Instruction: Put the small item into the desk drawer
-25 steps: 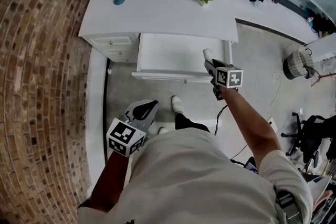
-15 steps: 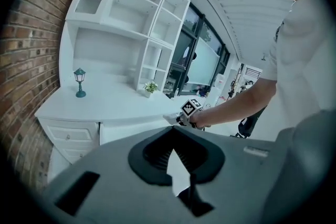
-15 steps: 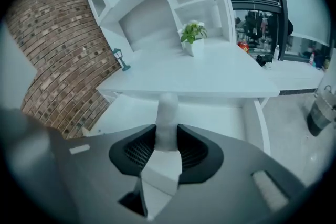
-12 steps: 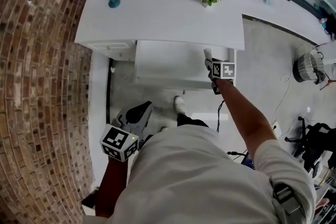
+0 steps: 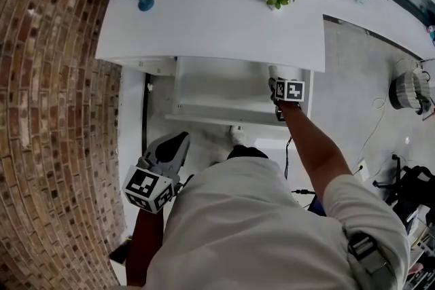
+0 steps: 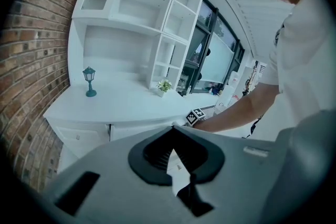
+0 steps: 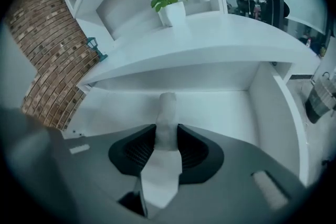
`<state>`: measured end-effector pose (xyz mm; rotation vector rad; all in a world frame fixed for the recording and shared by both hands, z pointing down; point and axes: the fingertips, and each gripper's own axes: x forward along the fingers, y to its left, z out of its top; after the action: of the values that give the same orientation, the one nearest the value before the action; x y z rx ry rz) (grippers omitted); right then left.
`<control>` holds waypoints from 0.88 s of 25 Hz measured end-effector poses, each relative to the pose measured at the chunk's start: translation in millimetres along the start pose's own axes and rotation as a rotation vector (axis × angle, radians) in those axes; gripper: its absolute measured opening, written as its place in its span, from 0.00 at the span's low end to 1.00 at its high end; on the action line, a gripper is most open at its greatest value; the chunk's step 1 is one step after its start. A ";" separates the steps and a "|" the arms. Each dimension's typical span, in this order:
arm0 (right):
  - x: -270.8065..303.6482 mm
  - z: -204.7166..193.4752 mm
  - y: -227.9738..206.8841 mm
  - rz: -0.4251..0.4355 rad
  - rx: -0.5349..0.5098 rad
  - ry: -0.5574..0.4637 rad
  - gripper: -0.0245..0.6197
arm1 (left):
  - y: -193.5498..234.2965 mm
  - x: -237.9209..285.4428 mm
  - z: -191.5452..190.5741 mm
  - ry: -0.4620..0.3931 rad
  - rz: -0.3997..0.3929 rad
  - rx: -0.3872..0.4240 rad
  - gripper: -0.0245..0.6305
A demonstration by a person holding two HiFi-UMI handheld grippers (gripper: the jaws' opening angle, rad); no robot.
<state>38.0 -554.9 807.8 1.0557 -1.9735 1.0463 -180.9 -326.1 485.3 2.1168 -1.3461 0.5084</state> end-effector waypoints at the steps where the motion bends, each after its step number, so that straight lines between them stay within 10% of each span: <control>1: 3.5 -1.0 -1.7 0.001 0.001 0.003 0.25 | 2.0 2.1 1.0 0.006 0.003 0.007 0.05; 22: 13.2 -11.5 -20.4 0.007 0.115 0.000 0.31 | -3.2 15.9 3.2 0.025 -0.004 0.022 0.05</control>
<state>51.7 -556.7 830.8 1.1099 -1.9375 1.1749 -171.2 -338.1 491.4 2.1238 -1.3283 0.5483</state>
